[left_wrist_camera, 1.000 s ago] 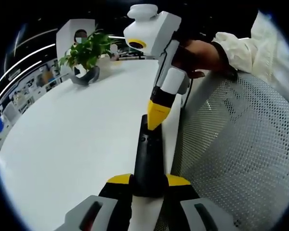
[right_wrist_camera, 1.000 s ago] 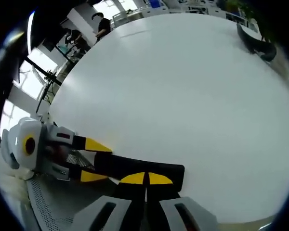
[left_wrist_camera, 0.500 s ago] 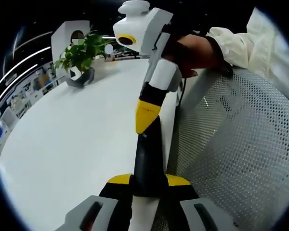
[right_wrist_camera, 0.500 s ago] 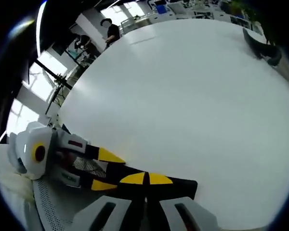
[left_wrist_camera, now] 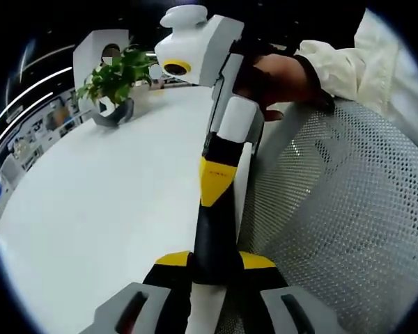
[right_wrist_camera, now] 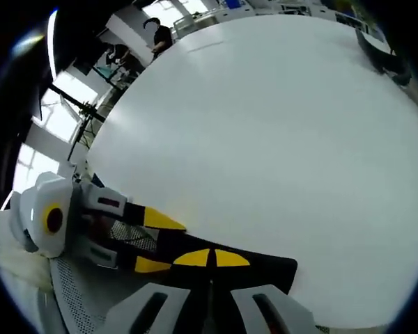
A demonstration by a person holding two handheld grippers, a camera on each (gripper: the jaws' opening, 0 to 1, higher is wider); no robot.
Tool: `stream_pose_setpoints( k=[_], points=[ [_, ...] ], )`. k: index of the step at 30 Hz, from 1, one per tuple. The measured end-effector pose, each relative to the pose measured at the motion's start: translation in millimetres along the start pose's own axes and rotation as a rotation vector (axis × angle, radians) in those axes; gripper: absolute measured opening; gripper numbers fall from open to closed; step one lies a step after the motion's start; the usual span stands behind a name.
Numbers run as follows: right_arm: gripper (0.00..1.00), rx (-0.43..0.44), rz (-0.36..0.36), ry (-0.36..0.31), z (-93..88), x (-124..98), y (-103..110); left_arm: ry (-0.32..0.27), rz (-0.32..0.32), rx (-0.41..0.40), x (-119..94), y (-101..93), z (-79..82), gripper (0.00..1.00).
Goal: Press the specified remote control buttons in sequence, fully releasing each button before pressing the next.
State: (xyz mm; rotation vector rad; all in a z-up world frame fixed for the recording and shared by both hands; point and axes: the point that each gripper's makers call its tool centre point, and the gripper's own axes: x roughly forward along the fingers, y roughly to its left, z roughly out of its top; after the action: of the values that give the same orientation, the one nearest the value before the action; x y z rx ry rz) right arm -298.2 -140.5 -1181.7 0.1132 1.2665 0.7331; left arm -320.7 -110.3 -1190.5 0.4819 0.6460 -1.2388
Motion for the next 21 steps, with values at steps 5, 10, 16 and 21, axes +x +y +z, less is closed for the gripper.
stream_pose_setpoints(
  k=[5, 10, 16, 21],
  points=[
    [0.00, -0.007, -0.010, -0.012, 2.0, 1.0, -3.2, -0.005, -0.002, -0.010, -0.2, -0.2, 0.0, 0.24],
    [0.00, -0.017, -0.016, -0.021, 3.1, 1.9, -3.1, -0.008, -0.001, -0.014, -0.1, -0.3, 0.2, 0.24],
    [0.00, -0.053, -0.028, -0.022, 3.2, 1.9, -1.8, -0.006, 0.005, 0.002, 0.3, -0.4, 0.0, 0.24],
    [0.00, -0.032, -0.024, -0.005, 1.6, 0.4, -2.2, -0.003, 0.006, 0.011, 0.3, -0.7, -0.3, 0.24]
  ],
)
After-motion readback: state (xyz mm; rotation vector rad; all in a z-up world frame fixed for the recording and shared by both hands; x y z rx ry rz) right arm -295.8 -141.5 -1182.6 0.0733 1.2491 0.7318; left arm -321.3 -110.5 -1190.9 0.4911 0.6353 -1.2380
